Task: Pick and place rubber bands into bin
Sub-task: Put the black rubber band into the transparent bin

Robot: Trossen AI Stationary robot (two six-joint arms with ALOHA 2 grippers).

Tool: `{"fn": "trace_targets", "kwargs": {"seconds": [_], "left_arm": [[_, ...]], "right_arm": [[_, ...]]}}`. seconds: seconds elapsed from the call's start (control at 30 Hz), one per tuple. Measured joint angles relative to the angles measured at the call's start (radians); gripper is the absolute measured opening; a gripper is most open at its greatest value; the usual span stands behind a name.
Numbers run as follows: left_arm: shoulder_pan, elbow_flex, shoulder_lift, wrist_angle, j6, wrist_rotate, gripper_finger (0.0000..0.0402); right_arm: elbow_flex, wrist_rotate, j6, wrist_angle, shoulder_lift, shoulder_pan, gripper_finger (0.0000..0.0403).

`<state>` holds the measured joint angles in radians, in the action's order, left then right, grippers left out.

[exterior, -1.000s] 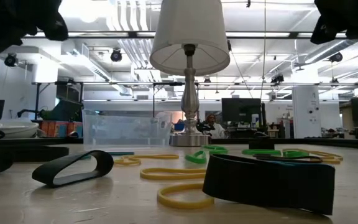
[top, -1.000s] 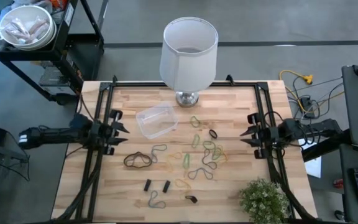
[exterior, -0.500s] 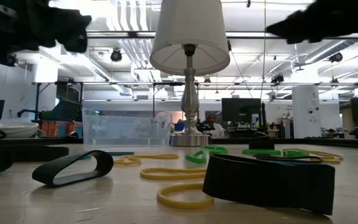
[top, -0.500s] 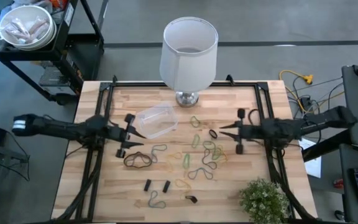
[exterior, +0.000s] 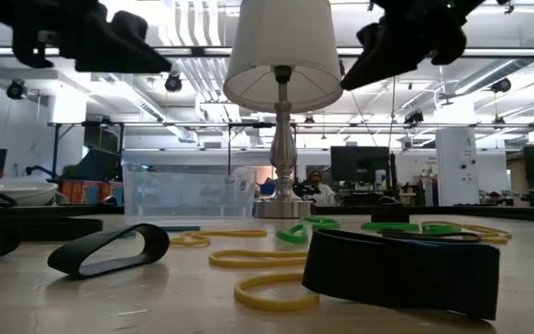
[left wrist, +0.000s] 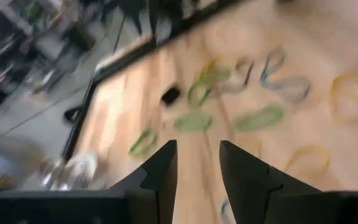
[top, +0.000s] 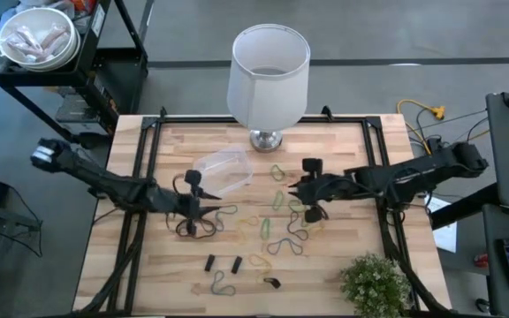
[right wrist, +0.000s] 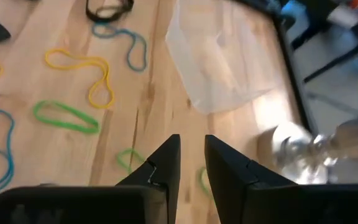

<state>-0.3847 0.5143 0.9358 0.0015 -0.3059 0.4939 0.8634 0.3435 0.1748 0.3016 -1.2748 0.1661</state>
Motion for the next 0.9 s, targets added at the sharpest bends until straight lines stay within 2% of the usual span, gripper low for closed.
{"fn": "trace_targets", "kwargs": {"seconds": [0.07, 0.13, 0.27, 0.4, 0.63, 0.7, 0.9], "left_arm": [[-0.084, 0.046, 0.03, -0.135, 0.074, 0.127, 0.0105], [-0.163, 0.097, 0.066, -0.291, 0.194, 0.201, 0.0105], [-0.28, 0.169, 0.159, -0.493, 0.474, 0.223, 0.0105], [-0.309, 0.201, 0.28, -0.635, 0.688, 0.219, 0.0105], [-0.29, 0.298, 0.442, -1.014, 1.156, 0.137, 0.0105], [-0.291, 0.297, 0.457, -1.048, 1.239, 0.109, 0.0105], [-0.288, 0.238, 0.451, -0.996, 1.354, 0.014, 0.0105]], "right_arm": [[0.017, 0.0, -0.054, 0.063, -0.02, 0.0, 0.0068], [0.019, 0.001, -0.106, 0.099, -0.033, 0.004, 0.0068], [-0.01, 0.029, -0.173, 0.107, -0.036, 0.031, 0.0068], [-0.036, 0.088, -0.227, 0.105, -0.033, 0.075, 0.0068], [-0.051, 0.158, -0.256, 0.081, -0.03, 0.152, 0.0068], [-0.052, 0.158, -0.248, 0.074, -0.028, 0.166, 0.0068], [-0.052, 0.157, -0.228, 0.059, -0.026, 0.177, 0.0068]]}}
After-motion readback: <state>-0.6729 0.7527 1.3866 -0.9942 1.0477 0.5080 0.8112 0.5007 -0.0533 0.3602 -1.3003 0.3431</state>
